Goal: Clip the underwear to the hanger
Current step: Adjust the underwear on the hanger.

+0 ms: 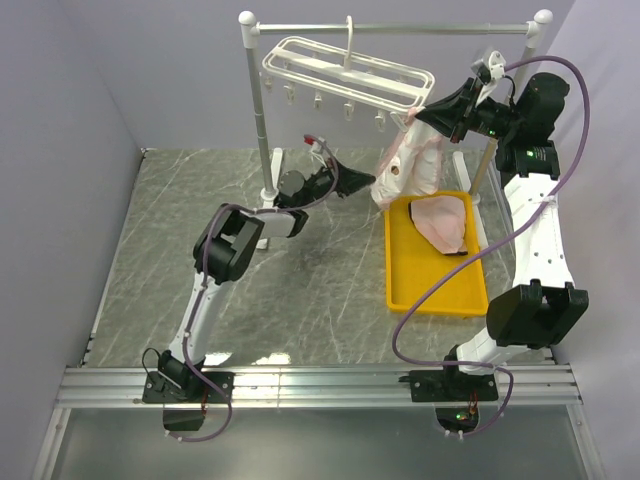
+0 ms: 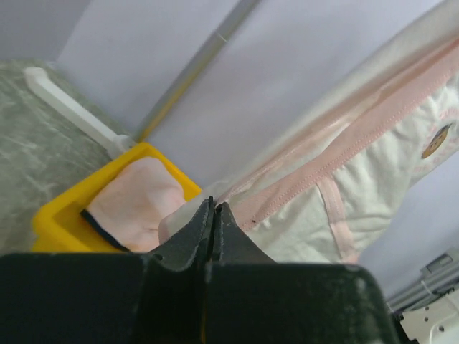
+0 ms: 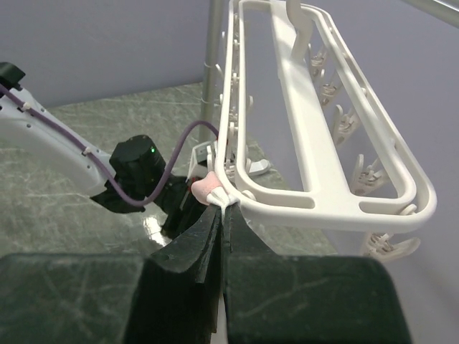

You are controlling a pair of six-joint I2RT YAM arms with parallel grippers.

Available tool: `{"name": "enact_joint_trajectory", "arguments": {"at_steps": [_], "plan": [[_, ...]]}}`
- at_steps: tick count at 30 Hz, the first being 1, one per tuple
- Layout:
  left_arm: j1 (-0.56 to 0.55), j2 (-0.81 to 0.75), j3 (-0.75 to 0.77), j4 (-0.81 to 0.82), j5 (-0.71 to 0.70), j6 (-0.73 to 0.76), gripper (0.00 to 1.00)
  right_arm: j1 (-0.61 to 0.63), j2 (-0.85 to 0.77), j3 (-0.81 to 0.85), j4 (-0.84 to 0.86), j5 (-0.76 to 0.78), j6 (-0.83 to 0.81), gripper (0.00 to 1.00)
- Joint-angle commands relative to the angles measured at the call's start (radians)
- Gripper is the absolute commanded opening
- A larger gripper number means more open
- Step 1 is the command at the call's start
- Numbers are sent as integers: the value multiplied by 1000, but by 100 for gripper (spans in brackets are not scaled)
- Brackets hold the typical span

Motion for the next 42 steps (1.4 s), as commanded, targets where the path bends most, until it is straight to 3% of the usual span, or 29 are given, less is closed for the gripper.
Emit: {"name": "enact_joint_trajectory", "arguments": {"at_steps": [1, 6, 12, 20, 23, 25, 26, 32, 37, 38, 40, 41, 42], "plan": [[43, -114, -15, 2, -41, 7, 0, -15, -30, 44, 28, -3, -16, 0], [85, -235, -115, 11, 45, 13, 0, -27, -20, 44, -42, 49, -111, 0], [138, -418, -181, 4, 203, 11, 0, -30, -32, -12, -10, 146, -180, 0], [149, -542, -291, -7, 389, 21, 0, -50, -4, -8, 53, 175, -148, 0], [158, -577, -333, -230, 369, 156, 0, -61, -10, -11, 89, 152, -112, 0], [169, -557, -281, -419, 371, 166, 0, -64, -10, -9, 89, 142, -94, 0], [172, -544, -244, -436, 387, 142, 0, -69, -10, -8, 118, 139, -88, 0], [178, -563, -305, -173, 493, 22, 0, -72, -6, -11, 102, 140, -117, 0], [177, -557, -240, -116, 547, 2, 0, -67, -6, -19, 100, 148, -123, 0], [172, -544, -211, -64, 568, -89, 0, -67, -6, -17, 102, 152, -126, 0], [155, -482, -174, 182, 650, -243, 0, -67, -4, -12, 99, 163, -135, 0], [148, -440, -149, 382, 674, -423, 0, -67, -4, -8, 99, 166, -141, 0], [146, -423, -138, 445, 674, -497, 0, -67, -3, -6, 99, 165, -145, 0]]}}
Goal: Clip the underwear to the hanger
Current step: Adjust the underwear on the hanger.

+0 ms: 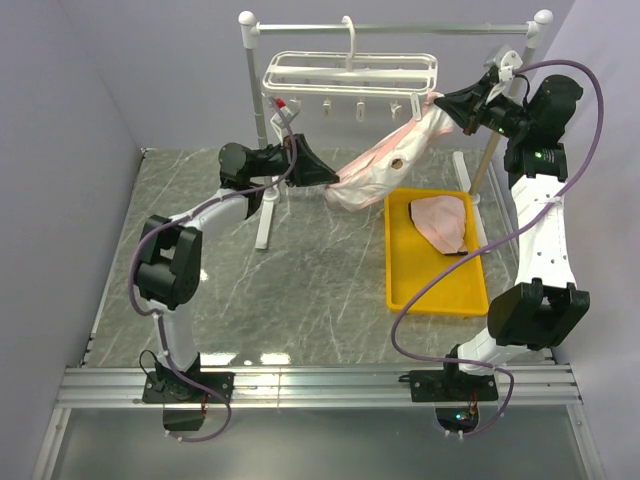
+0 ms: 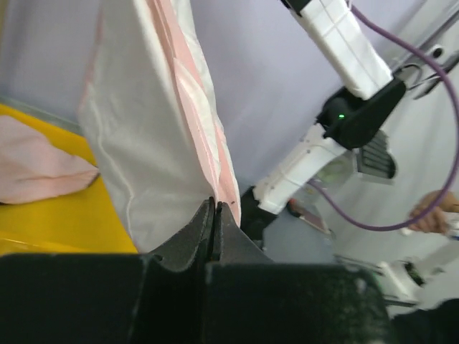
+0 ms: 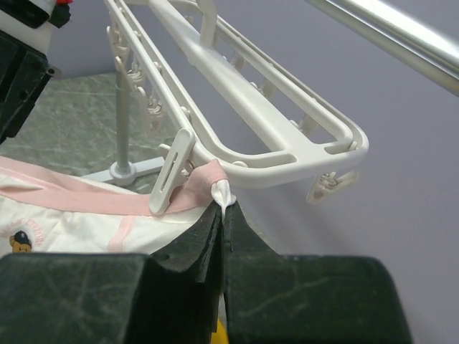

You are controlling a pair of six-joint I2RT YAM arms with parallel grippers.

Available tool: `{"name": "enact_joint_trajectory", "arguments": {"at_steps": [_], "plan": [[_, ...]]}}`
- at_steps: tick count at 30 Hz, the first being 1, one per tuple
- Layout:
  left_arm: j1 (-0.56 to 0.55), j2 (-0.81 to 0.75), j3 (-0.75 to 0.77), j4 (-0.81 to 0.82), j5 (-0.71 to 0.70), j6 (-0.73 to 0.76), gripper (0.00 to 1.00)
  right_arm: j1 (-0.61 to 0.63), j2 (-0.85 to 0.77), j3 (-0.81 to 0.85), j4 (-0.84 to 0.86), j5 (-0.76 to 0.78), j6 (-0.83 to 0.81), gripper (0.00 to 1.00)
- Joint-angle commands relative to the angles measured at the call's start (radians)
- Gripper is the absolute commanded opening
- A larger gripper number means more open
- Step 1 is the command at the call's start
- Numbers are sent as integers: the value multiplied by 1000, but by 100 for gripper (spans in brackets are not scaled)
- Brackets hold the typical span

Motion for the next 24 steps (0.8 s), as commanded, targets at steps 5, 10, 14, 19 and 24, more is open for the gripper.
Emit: {"name": "enact_joint_trajectory", "arguments": {"at_steps": [5, 10, 14, 19, 24], "plan": [[-3, -1, -7, 99, -34, -53, 0, -6, -14, -7, 15, -7, -23, 10], [-20, -50, 57, -281, -175, 207, 0, 0, -40, -18, -21, -11, -46, 33], [-23, -66, 73, -322, -263, 239, 0, 0, -57, -35, -76, 24, -78, 59], [-46, -89, 83, -402, -252, 348, 0, -12, -120, -76, -113, 35, -103, 61], [-55, -104, 151, -569, -252, 445, 0, -18, -200, -78, -323, 4, -371, 39]]}}
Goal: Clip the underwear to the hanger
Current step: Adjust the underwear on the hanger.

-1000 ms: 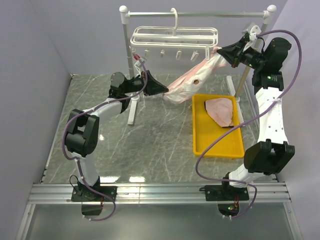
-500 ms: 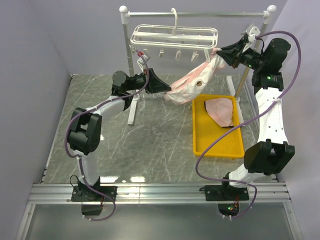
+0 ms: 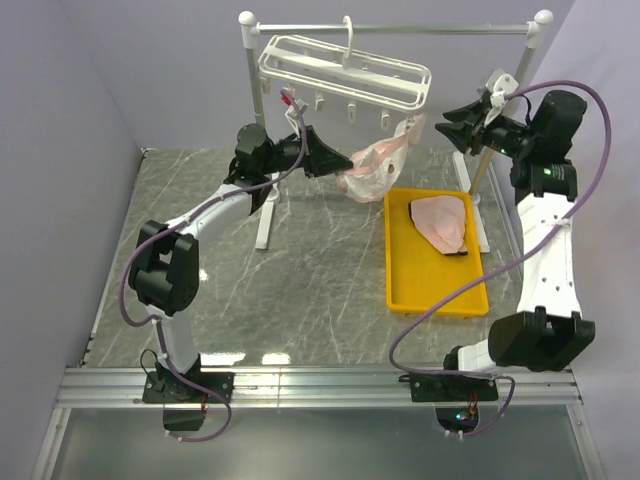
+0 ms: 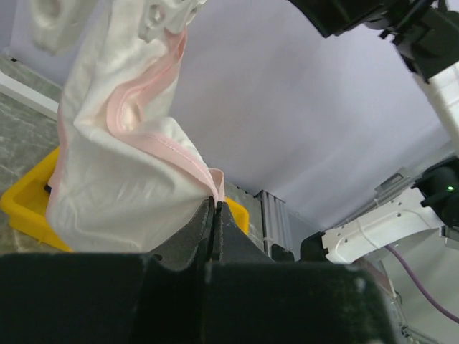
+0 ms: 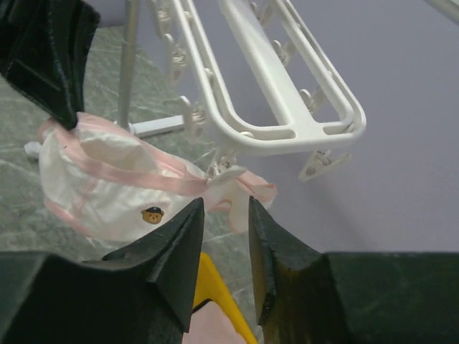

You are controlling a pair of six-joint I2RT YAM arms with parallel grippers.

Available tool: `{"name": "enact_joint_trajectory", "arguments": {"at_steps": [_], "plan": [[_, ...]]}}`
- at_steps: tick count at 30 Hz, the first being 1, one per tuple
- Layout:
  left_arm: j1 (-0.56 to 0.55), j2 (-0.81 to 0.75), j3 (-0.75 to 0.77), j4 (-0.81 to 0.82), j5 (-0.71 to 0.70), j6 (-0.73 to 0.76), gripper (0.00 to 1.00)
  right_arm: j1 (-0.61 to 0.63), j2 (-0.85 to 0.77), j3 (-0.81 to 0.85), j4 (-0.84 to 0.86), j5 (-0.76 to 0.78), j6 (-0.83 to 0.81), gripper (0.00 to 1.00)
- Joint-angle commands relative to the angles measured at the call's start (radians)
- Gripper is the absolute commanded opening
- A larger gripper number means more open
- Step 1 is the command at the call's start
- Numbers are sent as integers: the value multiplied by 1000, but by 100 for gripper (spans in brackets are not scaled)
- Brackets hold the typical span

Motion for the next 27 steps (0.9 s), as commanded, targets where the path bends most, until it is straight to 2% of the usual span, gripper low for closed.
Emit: {"name": "enact_joint_trajectory", "arguments": {"at_steps": [1, 3, 7, 11, 16, 22, 27], "plan": [[-7, -81, 60, -115, -25, 122, 0, -12, -101, 5, -136, -41, -203, 38], [-9, -105, 49, -166, -64, 153, 0, -12, -121, 21, -203, -67, -278, 34], [-12, -112, 60, -239, -93, 173, 0, 23, -121, 100, -349, -99, -421, 34], [-20, -107, 83, -266, -42, 191, 0, 129, -121, 84, -499, -67, -647, 34], [-27, -113, 92, -276, 4, 254, 0, 312, -14, 125, -645, 19, -847, 33], [-32, -109, 115, -321, 13, 306, 2, 440, 109, 171, -723, 100, -903, 33], [-32, -109, 124, -348, 13, 336, 1, 476, 142, 165, -713, 143, -915, 31]]}}
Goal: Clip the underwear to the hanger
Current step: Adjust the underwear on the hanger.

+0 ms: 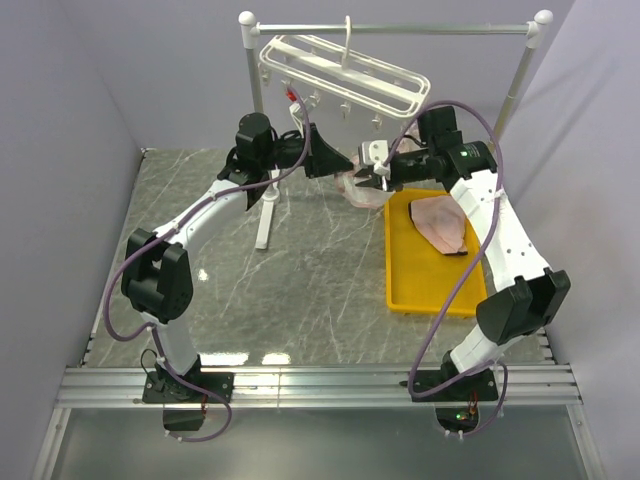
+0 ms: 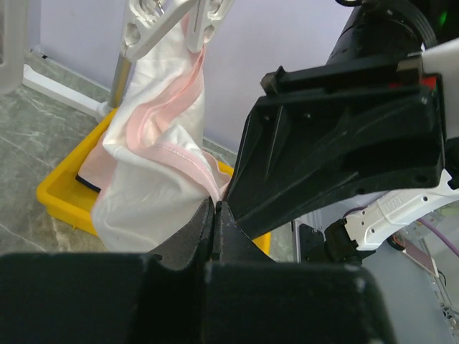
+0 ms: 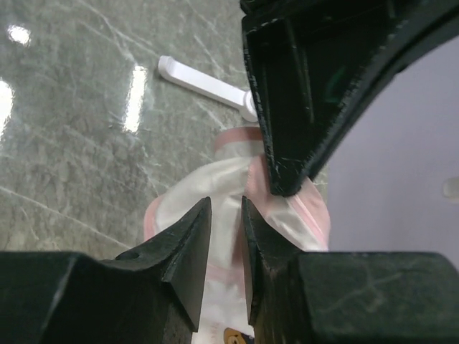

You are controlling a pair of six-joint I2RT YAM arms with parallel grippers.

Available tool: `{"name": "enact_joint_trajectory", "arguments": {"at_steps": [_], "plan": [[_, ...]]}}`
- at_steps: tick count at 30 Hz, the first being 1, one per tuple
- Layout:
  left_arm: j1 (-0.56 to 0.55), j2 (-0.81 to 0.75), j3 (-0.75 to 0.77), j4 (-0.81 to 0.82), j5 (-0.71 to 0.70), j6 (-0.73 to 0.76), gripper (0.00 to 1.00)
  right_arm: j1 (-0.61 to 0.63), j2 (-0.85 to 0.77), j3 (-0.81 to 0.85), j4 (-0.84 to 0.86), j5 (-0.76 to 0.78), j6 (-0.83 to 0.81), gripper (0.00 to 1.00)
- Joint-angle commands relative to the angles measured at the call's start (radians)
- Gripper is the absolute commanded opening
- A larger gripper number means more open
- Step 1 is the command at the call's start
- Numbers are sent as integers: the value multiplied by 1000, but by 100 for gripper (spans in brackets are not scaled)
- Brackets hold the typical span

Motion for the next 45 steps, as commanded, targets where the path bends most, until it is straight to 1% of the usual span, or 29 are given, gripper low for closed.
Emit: {"name": "enact_joint_trajectory", "arguments": {"at_steps": [1, 5, 9, 15, 16, 17, 21, 24, 26, 30, 36, 39, 40, 42, 45], "plan": [[-5, -40, 45, -7, 24, 47, 1, 21, -11, 42, -24, 41, -35, 30], [-3, -40, 47, -7, 30, 55, 1, 19, 9, 65, -29, 64, -20, 30], [-5, -42, 42, -24, 36, 81, 0, 6, -5, 55, -6, 74, 2, 32], [-3, -52, 25, -27, 54, 98, 0, -16, 6, 65, 4, 98, 12, 42], [-2, -55, 24, -22, 54, 98, 0, -16, 15, 73, 5, 97, 17, 46], [-3, -55, 24, -30, 53, 106, 0, -19, 18, 78, 7, 95, 22, 46], [-3, -55, 28, -36, 62, 118, 0, -17, 37, 101, -7, 97, 12, 47], [-2, -51, 42, -54, 60, 136, 0, -16, 55, 128, -39, 100, -10, 42], [-3, -48, 54, -63, 60, 151, 0, -16, 73, 154, -88, 104, -24, 36], [1, -43, 64, -65, 59, 153, 1, -13, 90, 171, -148, 120, -63, 32], [1, -48, 59, -60, 65, 158, 1, -11, 103, 188, -177, 144, -70, 33], [1, -52, 55, -63, 67, 165, 1, -11, 109, 193, -171, 140, -49, 39], [3, -52, 53, -68, 68, 170, 0, -11, 104, 194, -158, 137, -38, 45], [1, -51, 54, -79, 68, 179, 0, -14, 97, 191, -124, 132, -8, 46], [3, -51, 48, -80, 71, 190, 0, -25, 90, 200, -96, 112, 35, 45]]}}
